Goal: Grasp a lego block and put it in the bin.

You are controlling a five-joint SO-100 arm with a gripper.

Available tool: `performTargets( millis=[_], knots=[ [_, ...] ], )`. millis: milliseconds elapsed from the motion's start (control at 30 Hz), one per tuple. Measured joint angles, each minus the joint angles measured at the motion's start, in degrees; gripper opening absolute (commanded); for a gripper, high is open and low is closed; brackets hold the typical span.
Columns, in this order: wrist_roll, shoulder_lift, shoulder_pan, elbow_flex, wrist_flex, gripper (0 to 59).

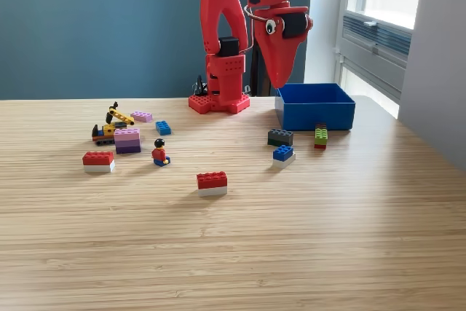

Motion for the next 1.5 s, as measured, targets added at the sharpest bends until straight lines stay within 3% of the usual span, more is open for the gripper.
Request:
performTargets(
  millis=[1167, 1500],
  knots=[
    [-0.18, 0.0, 0.88, 2.72, -3.78, 0.1],
    [-1.76, 0.0, 7.82, 2.72, -5.71, 0.1]
  ],
)
